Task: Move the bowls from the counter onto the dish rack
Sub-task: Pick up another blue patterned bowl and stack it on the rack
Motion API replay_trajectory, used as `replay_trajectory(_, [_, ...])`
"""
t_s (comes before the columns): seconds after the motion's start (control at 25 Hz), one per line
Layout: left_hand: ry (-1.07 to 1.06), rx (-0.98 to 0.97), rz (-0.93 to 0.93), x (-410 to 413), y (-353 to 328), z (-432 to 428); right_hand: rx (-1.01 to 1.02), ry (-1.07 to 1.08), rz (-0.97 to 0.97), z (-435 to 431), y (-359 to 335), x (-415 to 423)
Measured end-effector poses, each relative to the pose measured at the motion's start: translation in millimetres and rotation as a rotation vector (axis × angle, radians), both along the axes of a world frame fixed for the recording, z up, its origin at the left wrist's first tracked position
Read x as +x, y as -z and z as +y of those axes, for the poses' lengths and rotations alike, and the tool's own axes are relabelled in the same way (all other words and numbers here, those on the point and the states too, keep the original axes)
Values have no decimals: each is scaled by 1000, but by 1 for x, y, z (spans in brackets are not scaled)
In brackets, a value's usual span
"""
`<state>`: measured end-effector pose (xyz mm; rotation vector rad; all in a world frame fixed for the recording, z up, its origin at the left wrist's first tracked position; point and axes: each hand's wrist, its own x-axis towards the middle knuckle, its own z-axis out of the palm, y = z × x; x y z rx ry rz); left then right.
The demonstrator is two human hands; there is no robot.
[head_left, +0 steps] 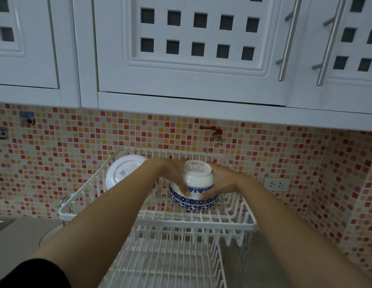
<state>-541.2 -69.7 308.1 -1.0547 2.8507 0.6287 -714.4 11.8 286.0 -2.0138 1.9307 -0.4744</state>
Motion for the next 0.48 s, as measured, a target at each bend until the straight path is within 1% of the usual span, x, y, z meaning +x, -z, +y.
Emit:
replay_trajectory(0.08, [-8,10,-6,0,7,-12,5,-10,-16,0,0,1])
replay_trajectory(0.2, [-68,-4,-47,4,5,-3,2,-3,-25,2,0,2])
replay_trajectory(0.32, [-91,-57,-76,9,-10,10,-1,20,74,10,-6,2])
replay_trajectory(0.36, [-78,-105,-50,15,-19,17,-13,34,108,16,-11,5])
replay_trajectory(0.4, [-58,-182,-8,24,-29,25,-66,36,129,25,-15,11])
replay_trajectory(0.48, [-29,-362,120,52,-42,42,-274,58,158,43,-21,32])
